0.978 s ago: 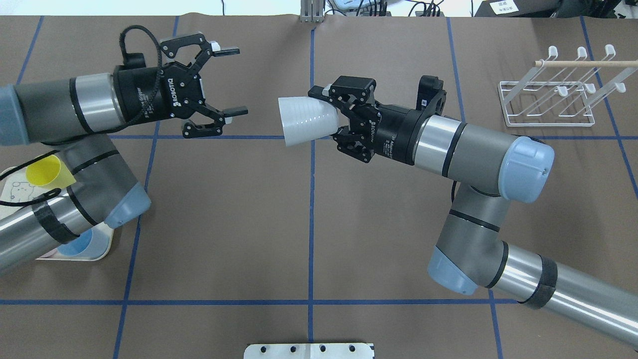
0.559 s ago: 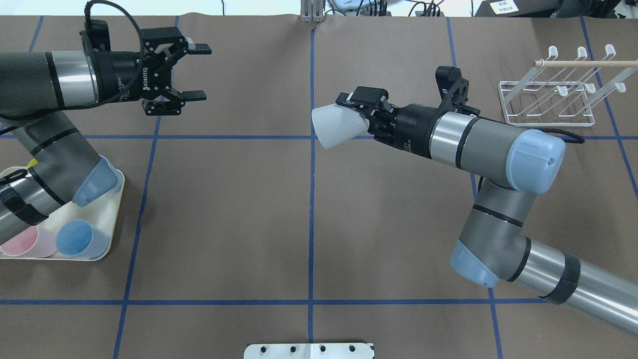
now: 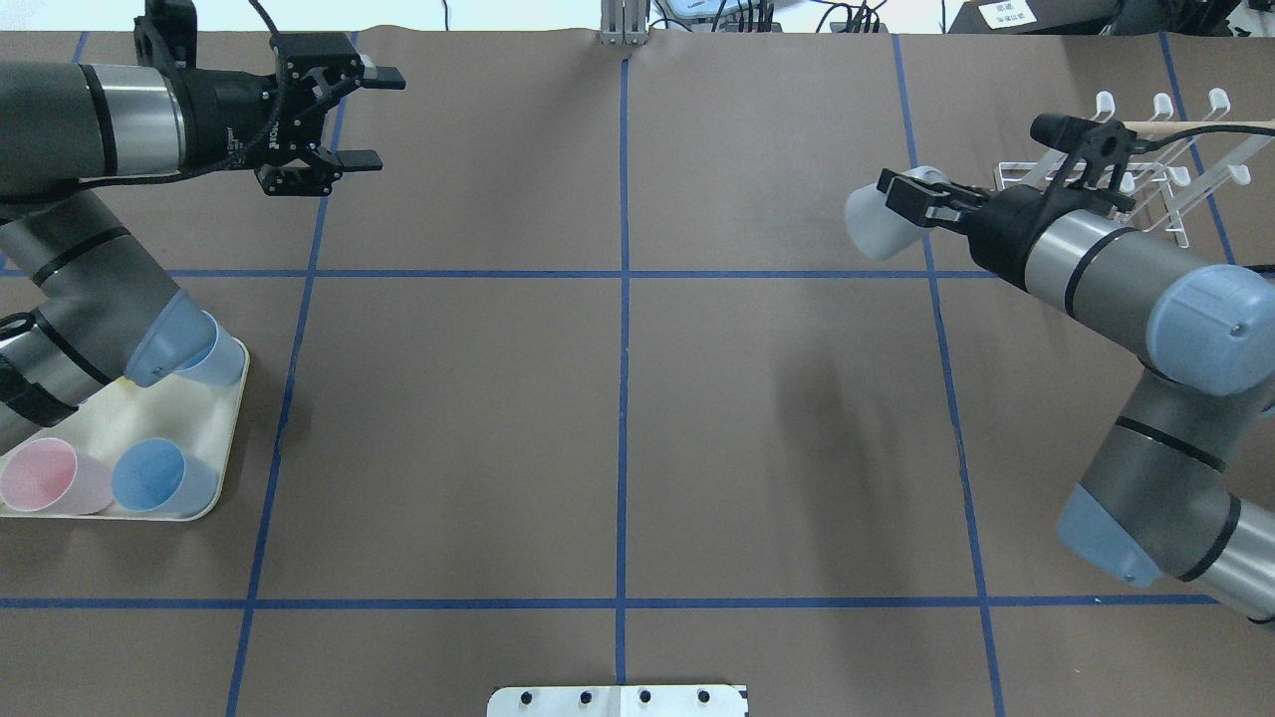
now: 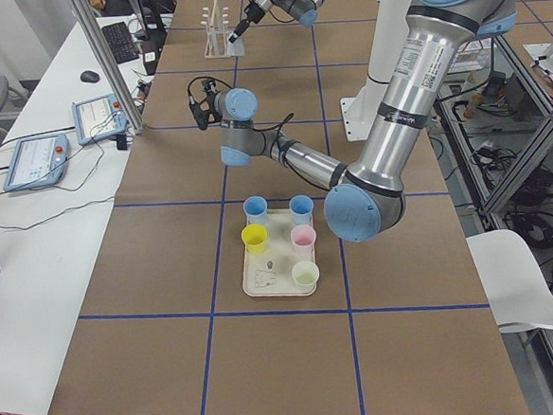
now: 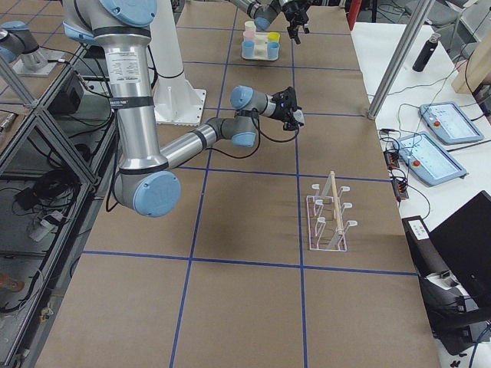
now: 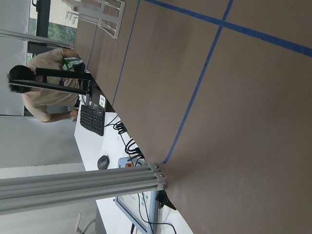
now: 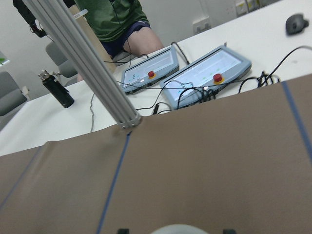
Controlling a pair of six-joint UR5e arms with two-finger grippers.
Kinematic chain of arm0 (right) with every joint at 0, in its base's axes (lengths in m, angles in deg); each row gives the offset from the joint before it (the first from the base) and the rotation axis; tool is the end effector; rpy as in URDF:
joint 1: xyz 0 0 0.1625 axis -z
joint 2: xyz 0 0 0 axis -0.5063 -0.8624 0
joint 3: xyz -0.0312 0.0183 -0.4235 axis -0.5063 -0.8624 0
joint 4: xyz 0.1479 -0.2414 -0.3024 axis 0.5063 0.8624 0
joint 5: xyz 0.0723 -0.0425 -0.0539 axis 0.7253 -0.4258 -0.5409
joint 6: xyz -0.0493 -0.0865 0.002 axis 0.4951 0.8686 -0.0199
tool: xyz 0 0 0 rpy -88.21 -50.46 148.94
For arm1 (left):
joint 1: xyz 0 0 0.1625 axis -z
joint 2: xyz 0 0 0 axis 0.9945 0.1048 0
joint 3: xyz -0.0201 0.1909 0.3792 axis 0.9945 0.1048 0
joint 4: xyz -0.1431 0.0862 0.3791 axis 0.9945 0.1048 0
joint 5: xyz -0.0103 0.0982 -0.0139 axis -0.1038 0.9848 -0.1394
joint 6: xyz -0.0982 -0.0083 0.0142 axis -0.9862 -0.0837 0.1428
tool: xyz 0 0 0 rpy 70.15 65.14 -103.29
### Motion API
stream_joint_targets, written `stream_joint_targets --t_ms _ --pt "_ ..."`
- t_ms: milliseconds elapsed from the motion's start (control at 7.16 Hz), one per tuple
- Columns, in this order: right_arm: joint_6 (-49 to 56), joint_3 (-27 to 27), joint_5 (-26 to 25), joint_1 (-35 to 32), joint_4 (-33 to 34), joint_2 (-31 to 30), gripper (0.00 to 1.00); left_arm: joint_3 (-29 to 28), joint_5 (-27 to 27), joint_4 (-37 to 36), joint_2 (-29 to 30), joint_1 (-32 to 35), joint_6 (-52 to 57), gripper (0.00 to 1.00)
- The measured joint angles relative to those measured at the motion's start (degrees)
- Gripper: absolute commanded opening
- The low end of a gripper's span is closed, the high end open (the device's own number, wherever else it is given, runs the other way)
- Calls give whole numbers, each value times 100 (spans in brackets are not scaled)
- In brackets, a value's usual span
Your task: Transfer IKEA cup to right arm and place on rack
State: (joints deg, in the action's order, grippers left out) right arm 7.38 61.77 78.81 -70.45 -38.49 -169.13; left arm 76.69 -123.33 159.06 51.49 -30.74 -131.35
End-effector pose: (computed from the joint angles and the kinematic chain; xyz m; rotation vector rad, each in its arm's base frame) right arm -0.3005 -0.4549 0.3590 0.8933 -1.0553 0.3677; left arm 0.2924 -0.5436 0.2807 0.0914 1.7572 -0.6411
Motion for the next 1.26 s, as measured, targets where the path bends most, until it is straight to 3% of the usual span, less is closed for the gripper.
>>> stream_joint_targets --t_ms 279,698,838,1257 --pt "957 155 -434 -24 94 -574 6 105 14 -33 31 102 5 100" --pt "1198 177 -591 -102 80 -1136 5 147 16 -200 150 121 13 100" --pt "1219 143 -498 -361 80 -1166 5 146 16 -212 152 123 14 100" --pt "1254 -140 585 -1489 80 -1096 6 90 16 -218 155 107 24 100"
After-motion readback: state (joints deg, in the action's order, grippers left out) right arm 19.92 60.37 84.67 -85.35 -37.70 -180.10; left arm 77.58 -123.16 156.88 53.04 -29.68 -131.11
